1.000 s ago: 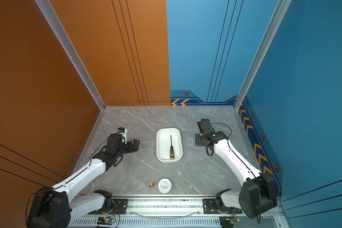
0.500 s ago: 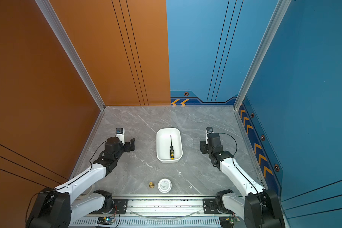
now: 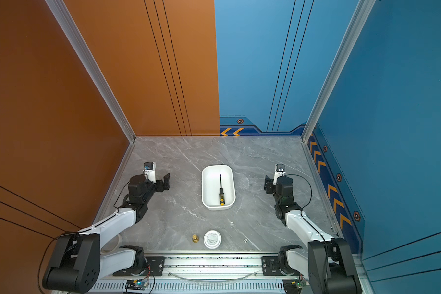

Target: Put the screwdriver in the bin

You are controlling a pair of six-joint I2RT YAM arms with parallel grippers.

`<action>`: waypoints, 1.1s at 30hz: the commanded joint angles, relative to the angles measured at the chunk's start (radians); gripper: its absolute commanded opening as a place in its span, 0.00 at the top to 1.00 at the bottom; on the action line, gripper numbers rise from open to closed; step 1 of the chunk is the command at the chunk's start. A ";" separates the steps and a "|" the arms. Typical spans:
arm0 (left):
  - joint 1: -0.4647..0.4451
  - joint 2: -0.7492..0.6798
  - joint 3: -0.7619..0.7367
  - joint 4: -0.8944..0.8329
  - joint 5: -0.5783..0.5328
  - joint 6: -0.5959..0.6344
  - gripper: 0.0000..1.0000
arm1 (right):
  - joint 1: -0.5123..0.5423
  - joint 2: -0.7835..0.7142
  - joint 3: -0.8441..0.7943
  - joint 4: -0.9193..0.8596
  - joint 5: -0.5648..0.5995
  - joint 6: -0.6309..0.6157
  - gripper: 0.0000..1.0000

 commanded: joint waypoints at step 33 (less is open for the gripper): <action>0.109 0.347 -0.045 0.415 0.143 0.041 0.02 | -0.090 0.370 -0.019 0.464 -0.057 0.018 0.17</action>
